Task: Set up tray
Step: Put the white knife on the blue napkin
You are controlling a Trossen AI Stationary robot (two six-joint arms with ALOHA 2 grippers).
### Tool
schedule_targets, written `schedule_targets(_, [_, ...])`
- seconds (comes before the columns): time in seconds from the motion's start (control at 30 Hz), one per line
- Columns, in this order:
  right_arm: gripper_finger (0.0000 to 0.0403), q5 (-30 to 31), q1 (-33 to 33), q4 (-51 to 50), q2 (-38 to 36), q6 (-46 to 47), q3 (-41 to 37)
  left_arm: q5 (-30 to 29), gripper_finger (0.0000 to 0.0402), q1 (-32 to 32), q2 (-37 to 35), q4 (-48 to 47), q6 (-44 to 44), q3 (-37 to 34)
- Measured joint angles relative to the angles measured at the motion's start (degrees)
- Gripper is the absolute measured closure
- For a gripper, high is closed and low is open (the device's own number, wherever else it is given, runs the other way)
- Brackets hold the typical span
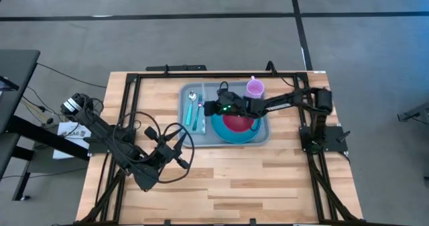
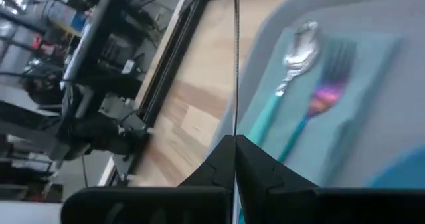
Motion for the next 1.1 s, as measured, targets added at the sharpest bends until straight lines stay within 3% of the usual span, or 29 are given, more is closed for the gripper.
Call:
schedule_targets(0.2, [0.0403,-1.2,-2.6,-0.4,6.2,-1.5,7.4,0.0,0.0319,0.0,0.0,-0.1,-0.2,0.0])
schedule_targets(0.4, [0.0403,-1.4,-3.7,-9.5,7.8,-0.4,11.7,0.0,0.0319,0.0,0.0,-0.9,-0.2,0.0])
schedule_targets(0.57, [0.0403,3.0,-2.6,-17.9,6.9,-1.9,12.0,0.0,0.0319,0.0,0.0,-0.9,-0.4,0.0])
schedule_targets(1.1, [0.0403,3.3,-3.6,-16.5,6.8,0.2,12.0,0.0,0.0319,0.0,0.0,-0.9,-1.7,0.0])
